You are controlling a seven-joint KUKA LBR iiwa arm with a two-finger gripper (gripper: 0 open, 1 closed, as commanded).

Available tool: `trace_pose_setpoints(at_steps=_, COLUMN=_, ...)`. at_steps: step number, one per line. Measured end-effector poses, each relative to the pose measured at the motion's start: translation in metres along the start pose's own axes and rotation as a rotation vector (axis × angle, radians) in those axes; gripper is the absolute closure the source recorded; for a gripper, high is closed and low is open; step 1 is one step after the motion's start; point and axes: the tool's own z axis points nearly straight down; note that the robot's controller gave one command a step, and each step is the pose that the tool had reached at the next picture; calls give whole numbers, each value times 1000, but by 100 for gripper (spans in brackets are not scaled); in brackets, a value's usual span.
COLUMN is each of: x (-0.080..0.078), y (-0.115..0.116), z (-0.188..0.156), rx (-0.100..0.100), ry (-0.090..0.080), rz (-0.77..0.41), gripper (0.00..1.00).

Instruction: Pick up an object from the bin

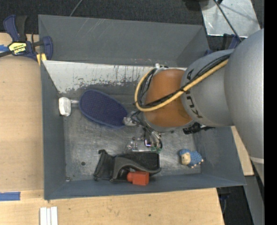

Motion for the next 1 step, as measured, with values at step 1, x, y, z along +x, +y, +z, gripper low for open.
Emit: trace_pose_setpoints(at_steps=1, x=-51, y=49, z=-51, rx=12, ry=45, rz=142, gripper=0)
